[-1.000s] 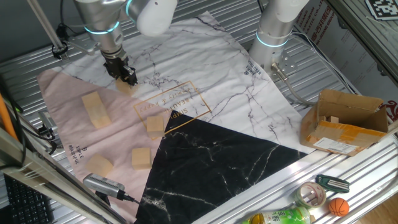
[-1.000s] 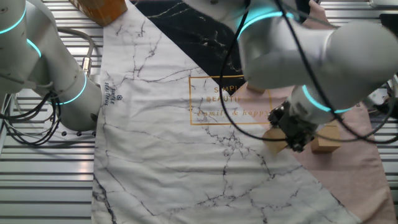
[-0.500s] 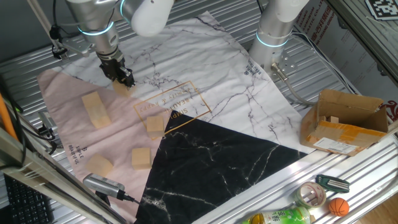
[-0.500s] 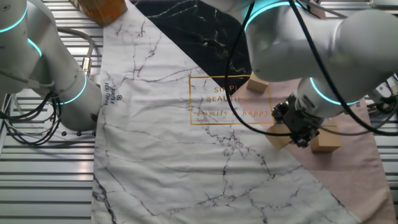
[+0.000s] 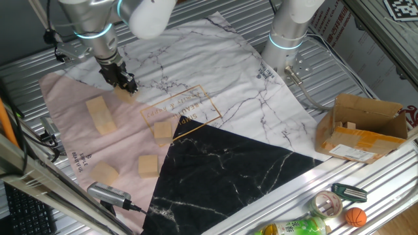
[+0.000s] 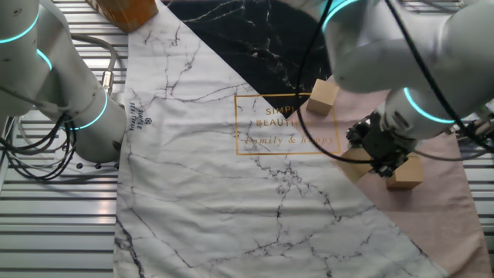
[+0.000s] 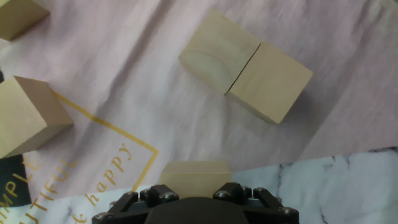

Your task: Stack the blocks into a pyramid shape

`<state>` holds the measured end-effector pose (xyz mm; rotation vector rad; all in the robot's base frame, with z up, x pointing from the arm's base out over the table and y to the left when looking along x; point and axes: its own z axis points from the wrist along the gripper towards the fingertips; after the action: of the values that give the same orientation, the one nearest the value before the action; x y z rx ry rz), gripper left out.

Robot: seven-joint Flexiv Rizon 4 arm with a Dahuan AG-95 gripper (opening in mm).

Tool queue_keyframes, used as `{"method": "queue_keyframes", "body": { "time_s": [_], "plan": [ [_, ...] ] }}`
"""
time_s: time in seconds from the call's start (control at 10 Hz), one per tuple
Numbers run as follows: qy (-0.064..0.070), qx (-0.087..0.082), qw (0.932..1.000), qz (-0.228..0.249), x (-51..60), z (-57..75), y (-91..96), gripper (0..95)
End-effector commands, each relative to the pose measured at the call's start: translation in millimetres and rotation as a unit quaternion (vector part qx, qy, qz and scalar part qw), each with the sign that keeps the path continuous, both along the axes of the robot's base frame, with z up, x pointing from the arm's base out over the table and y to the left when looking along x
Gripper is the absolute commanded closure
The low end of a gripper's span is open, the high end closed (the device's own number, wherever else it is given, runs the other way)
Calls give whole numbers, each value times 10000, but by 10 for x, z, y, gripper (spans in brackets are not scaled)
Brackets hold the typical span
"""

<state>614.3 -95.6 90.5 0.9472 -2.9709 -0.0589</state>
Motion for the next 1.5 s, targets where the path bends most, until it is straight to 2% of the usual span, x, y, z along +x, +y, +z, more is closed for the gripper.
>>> {"method": "queue_keyframes", "body": {
  "time_s": [0.1,0.4,0.8,1.2,1.5],
  "plan": [
    [1,2,10000,48,26,41,27,950],
    [17,-11,9999,136,136,170,106,950],
    [19,-12,9993,375,346,253,245,950],
    [-7,-14,9983,578,455,303,317,950],
    [-32,22,9929,1188,551,279,405,950]
  ]
}}
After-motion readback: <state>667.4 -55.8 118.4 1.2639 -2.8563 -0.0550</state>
